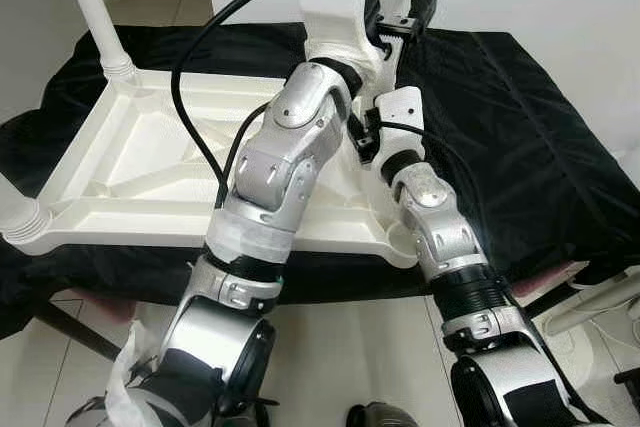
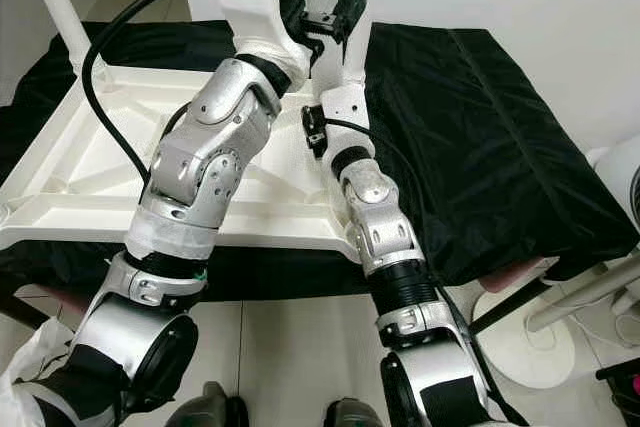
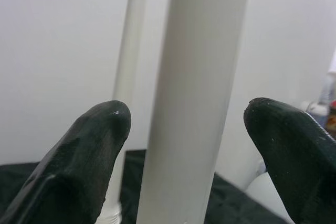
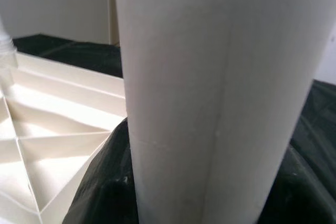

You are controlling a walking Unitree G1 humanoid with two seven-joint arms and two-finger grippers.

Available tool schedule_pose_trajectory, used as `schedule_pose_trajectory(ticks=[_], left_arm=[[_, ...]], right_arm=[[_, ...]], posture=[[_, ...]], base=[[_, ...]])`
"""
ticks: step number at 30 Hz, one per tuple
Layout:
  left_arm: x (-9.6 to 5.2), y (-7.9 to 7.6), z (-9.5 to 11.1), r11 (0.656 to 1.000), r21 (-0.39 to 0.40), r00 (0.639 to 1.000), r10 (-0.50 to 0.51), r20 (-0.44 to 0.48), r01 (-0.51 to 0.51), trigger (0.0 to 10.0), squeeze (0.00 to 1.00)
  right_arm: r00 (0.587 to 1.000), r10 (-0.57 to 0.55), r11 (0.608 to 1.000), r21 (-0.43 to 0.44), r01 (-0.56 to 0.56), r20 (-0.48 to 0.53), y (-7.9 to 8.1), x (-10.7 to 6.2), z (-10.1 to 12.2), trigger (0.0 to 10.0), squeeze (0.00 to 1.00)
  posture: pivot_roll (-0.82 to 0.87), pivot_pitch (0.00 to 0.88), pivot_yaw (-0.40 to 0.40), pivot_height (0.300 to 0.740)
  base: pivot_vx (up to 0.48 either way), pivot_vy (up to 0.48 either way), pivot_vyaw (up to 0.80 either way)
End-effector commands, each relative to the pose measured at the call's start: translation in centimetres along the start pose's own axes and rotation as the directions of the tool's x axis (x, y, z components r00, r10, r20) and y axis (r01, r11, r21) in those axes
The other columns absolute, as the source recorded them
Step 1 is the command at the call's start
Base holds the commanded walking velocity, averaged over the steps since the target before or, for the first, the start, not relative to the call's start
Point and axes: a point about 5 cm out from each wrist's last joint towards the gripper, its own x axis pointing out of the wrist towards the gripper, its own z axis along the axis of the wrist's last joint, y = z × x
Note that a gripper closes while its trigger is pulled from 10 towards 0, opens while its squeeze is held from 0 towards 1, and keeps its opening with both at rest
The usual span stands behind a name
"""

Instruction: Building children table

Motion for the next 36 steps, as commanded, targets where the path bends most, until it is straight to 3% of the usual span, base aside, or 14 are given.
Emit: schedule_pose_trajectory(ticks=[1, 7, 12, 15, 17, 23, 27, 31, 32, 35, 36], left_arm=[[-0.2, -1.6, -0.2, 0.990, -0.075, 0.993, -0.116, 0.014, 0.117, 10.0, 0.00], [-1.4, -0.4, -0.6, 0.987, -0.134, 0.996, -0.091, -0.001, 0.090, 10.0, 0.00], [-1.8, 0.1, -0.9, 0.989, -0.127, 0.997, -0.076, -0.020, 0.073, 10.0, 0.00], [-2.9, 1.1, -1.7, 0.996, -0.072, 0.996, -0.060, -0.065, 0.056, 10.0, 0.00], [-4.8, 2.3, -3.1, 0.998, 0.007, 0.987, -0.066, -0.145, 0.068, 10.0, 0.00], [-6.9, 2.6, -5.0, 0.990, 0.087, 0.968, -0.089, -0.234, 0.112, 10.0, 0.00], [-8.2, 2.2, -6.1, 0.980, 0.095, 0.947, -0.139, -0.291, 0.173, 10.0, 0.00], [-9.3, 1.8, -7.0, 0.962, 0.105, 0.915, -0.203, -0.349, 0.253, 10.0, 0.00], [-10.0, 1.6, -7.8, 0.940, 0.135, 0.887, -0.237, -0.397, 0.312, 10.0, 0.00], [-10.7, 1.5, -8.6, 0.915, 0.184, 0.863, -0.251, -0.438, 0.360, 10.0, 0.00], [-11.3, 1.5, -9.4, 0.885, 0.236, 0.843, -0.255, -0.474, 0.400, 10.0, 0.00]], right_arm=[[0.999, -0.034, 0.999, 0.024, 0.034, -0.001, -0.5, -0.2, 0.0, 10.0, 0.00], [0.995, -0.094, 0.990, 0.105, 0.095, -0.017, -1.3, -1.2, -0.9, 10.0, 0.00], [0.994, -0.112, 0.987, 0.117, 0.113, -0.015, -1.5, -1.6, -1.0, 10.0, 0.00], [0.991, -0.134, 0.982, 0.134, 0.133, -0.003, -1.7, -2.3, -1.0, 10.0, 0.00], [0.986, -0.169, 0.976, 0.146, 0.165, 0.016, -2.4, -3.3, -1.0, 10.0, 0.00], [0.976, -0.214, 0.963, 0.175, 0.206, 0.030, -3.1, -3.9, -0.9, 10.0, 0.00], [0.976, -0.215, 0.963, 0.173, 0.206, 0.036, -3.2, -4.0, -0.7, 10.0, 0.00], [0.976, -0.216, 0.964, 0.169, 0.206, 0.041, -3.3, -4.2, -0.6, 10.0, 0.00], [0.976, -0.214, 0.965, 0.166, 0.205, 0.039, -3.2, -4.4, -0.7, 10.0, 0.00], [0.977, -0.211, 0.966, 0.162, 0.202, 0.038, -3.2, -4.5, -0.7, 10.0, 0.00], [0.978, -0.206, 0.967, 0.159, 0.199, 0.034, -3.1, -4.7, -0.8, 10.0, 0.00]], posture=[[-0.10, 0.028, -0.001, 0.740], [-0.09, 0.028, 0.000, 0.740], [-0.09, 0.028, 0.002, 0.740], [-0.10, 0.027, 0.006, 0.740], [-0.10, 0.026, 0.007, 0.740], [-0.10, 0.026, 0.006, 0.740], [-0.10, 0.026, 0.003, 0.740], [-0.10, 0.024, -0.003, 0.740], [-0.10, 0.024, -0.006, 0.740], [-0.10, 0.022, -0.010, 0.740], [-0.10, 0.022, -0.013, 0.740]], base=[[0.000, 0.000, 0.00], [0.000, 0.000, 0.00], [0.000, 0.000, 0.00], [0.000, 0.000, 0.00], [0.000, 0.000, 0.00], [0.000, 0.000, 0.00], [0.000, 0.000, 0.00], [0.000, 0.000, 0.00], [0.000, 0.000, 0.00], [0.000, 0.000, 0.00], [0.000, 0.000, 0.00]])
